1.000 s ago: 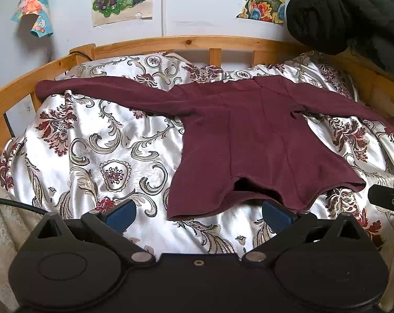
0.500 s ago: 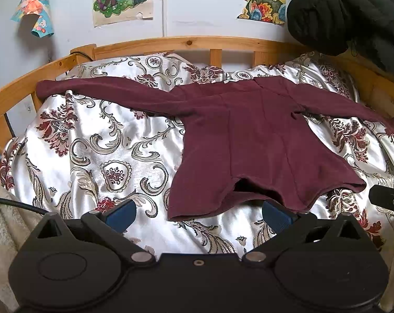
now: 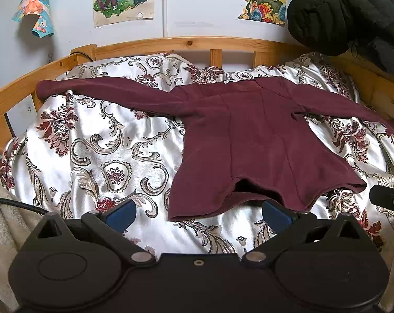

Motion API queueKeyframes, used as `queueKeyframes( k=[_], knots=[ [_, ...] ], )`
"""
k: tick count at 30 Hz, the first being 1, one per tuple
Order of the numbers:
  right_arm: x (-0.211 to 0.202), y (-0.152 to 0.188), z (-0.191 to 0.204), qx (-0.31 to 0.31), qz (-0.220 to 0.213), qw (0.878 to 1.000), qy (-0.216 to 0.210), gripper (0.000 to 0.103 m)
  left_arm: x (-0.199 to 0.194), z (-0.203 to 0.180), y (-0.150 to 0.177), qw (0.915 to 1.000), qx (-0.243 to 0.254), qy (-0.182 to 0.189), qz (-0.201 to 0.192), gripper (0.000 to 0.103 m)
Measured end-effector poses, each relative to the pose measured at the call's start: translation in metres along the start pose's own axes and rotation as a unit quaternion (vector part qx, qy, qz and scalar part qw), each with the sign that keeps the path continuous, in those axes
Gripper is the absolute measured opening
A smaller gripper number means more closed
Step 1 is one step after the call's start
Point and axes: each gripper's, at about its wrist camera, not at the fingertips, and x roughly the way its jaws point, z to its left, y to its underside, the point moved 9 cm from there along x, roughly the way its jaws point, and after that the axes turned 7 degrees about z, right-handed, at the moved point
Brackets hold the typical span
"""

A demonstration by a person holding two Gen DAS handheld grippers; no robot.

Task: Fold small clothes

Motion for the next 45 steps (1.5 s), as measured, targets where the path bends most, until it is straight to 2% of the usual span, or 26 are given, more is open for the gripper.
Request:
queueKeyframes(
  k=[28, 37, 41, 45],
  knots=[
    [-0.002, 0.000, -0.002, 0.005, -0.002, 1.000, 0.000, 0.103, 0.001, 0.000, 0.000, 1.0000, 0.001, -0.003, 0.000, 0.102],
    [-0.007, -0.004, -0.009, 0.036, -0.004, 0.999, 0.003, 0.103, 0.003, -0.001, -0.008, 0.9997, 0.019, -0.011, 0.009, 0.102],
    [-0.018, -0.030, -0.036, 0.095, -0.038, 0.995, 0.001, 0.103, 0.009, -0.006, -0.035, 0.9994, 0.033, 0.003, 0.012, 0.102],
    [-0.018, -0.083, -0.086, 0.130, -0.088, 0.988, 0.016, 0.103, 0.026, -0.011, -0.082, 0.9986, 0.052, 0.013, 0.001, 0.102]
  ],
)
